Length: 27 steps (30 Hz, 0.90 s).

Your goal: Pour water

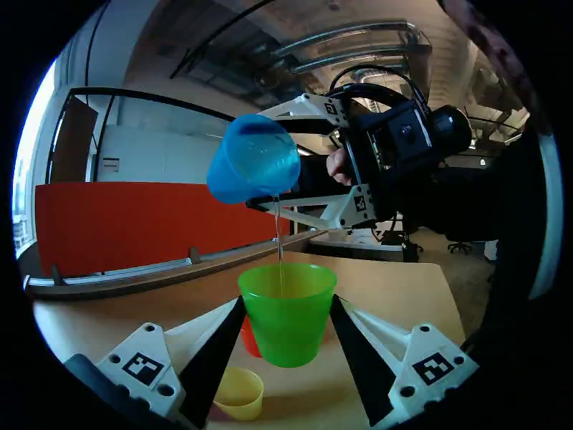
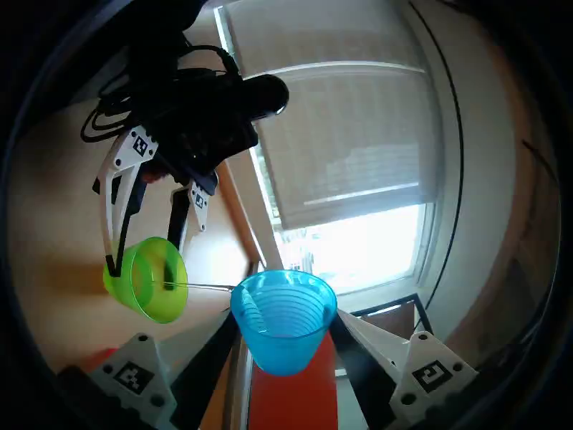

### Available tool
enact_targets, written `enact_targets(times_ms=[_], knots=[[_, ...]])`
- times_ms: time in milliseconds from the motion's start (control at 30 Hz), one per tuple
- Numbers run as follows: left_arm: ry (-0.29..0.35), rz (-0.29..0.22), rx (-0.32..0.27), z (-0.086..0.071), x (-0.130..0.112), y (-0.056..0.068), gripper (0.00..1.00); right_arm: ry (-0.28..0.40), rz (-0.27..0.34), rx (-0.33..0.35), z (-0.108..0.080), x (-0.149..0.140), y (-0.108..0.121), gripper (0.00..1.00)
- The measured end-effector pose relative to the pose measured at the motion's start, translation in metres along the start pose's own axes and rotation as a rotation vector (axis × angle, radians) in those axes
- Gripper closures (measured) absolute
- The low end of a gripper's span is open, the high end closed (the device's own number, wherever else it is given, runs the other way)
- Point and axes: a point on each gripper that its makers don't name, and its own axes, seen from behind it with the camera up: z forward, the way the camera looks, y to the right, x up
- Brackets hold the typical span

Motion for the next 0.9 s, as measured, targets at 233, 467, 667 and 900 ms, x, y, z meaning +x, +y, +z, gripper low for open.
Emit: enact_targets(times_ms=[233,467,667,900], knots=[[-0.001,0.0,0.001,-0.0001,-0.0007,-0.0008,0.16,-0.003,-0.012,-0.005,-0.001,0.0011,0.0006,0.11],[-0.001,0.0,0.003,-0.0001,-0.0003,-0.0011,0.16,-0.004,-0.021,-0.003,-0.002,0.0024,-0.0007,0.11],[0.001,-0.001,0.001,-0.0001,0.0007,-0.0008,0.16,-0.006,-0.034,-0.004,-0.0027,0.0041,-0.0016,0.11],[0.001,-0.002,0.002,0.0002,-0.0004,-0.0015,0.16,-0.008,-0.044,-0.006,-0.0035,0.0057,-0.002,0.11]])
